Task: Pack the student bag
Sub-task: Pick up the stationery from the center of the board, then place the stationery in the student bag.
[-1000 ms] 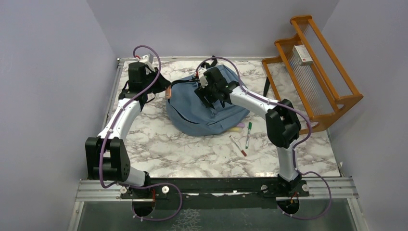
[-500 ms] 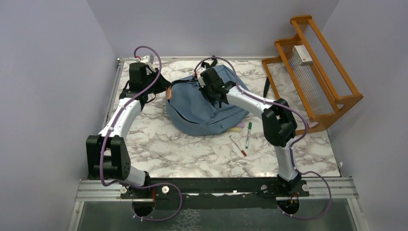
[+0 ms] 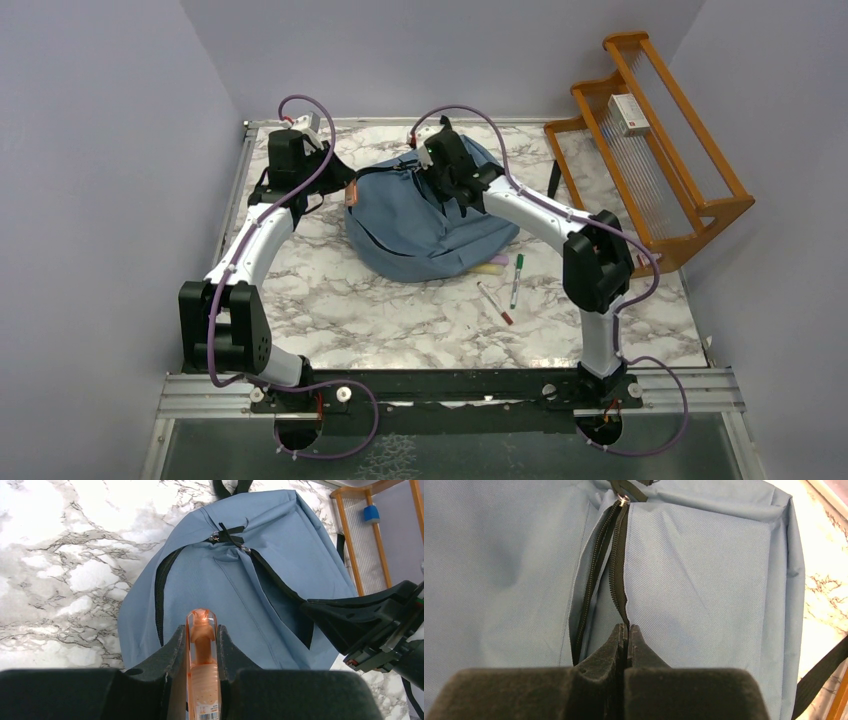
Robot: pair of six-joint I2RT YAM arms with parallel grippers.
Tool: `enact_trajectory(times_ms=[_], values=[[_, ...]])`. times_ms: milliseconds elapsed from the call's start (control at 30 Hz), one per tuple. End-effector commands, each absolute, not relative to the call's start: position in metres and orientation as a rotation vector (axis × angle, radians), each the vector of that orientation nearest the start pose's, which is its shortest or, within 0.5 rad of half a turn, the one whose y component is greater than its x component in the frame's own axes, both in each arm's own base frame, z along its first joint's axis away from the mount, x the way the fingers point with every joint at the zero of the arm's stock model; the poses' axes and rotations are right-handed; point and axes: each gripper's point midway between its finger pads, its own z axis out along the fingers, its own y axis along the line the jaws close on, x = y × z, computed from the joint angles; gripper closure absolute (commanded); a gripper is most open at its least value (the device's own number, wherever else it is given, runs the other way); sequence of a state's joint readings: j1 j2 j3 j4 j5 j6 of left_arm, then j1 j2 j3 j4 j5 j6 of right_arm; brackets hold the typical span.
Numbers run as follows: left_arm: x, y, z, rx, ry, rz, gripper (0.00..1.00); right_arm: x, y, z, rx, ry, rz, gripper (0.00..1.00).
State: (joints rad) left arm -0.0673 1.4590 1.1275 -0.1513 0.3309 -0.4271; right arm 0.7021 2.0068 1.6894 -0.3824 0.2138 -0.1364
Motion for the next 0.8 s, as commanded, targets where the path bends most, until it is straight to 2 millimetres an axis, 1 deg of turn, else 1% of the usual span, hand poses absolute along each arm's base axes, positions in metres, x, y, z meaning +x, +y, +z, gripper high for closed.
enact_trajectory(times_ms=[0,133,200,267,333,400,500,533,600,667,700,767], values=[[0.430,-0.107,0.228,-0.141,2.032,-0.686,1.00,0.445,0.329,0.184,-0.754,2.015,0.141,0.99],[0.430,-0.115,0.235,-0.150,2.013,-0.746,1.00,0.445,0.323,0.199,-0.676,1.986,0.141,0.99],[0.431,-0.123,0.240,-0.152,2.001,-0.793,1.00,0.444,0.324,0.209,-0.628,1.957,0.174,0.99],[0.431,-0.137,0.245,-0.141,1.994,-0.836,1.00,0.443,0.325,0.216,-0.575,1.937,0.228,0.99],[0.432,-0.155,0.248,-0.122,1.996,-0.865,1.00,0.441,0.328,0.225,-0.479,1.930,0.335,0.99],[0.432,-0.175,0.247,-0.116,2.008,-0.896,1.00,0.441,0.332,0.240,-0.400,1.887,0.437,0.99],[0.431,-0.203,0.241,-0.133,2.030,-0.950,1.00,0.440,0.334,0.262,-0.320,1.820,0.526,0.99],[0.430,-0.211,0.238,-0.151,2.041,-0.968,1.00,0.440,0.334,0.265,-0.305,1.808,0.536,1.00],[0.429,-0.223,0.230,-0.201,2.059,-1.003,1.00,0.441,0.334,0.270,-0.283,1.798,0.544,1.00],[0.425,-0.231,0.217,-0.268,2.098,-1.034,1.00,0.443,0.333,0.273,-0.271,1.793,0.542,0.99],[0.425,-0.236,0.218,-0.285,2.089,-1.053,1.00,0.443,0.333,0.274,-0.268,1.792,0.541,0.99],[0.425,-0.244,0.212,-0.322,2.104,-1.062,1.00,0.443,0.332,0.275,-0.262,1.791,0.540,1.00]])
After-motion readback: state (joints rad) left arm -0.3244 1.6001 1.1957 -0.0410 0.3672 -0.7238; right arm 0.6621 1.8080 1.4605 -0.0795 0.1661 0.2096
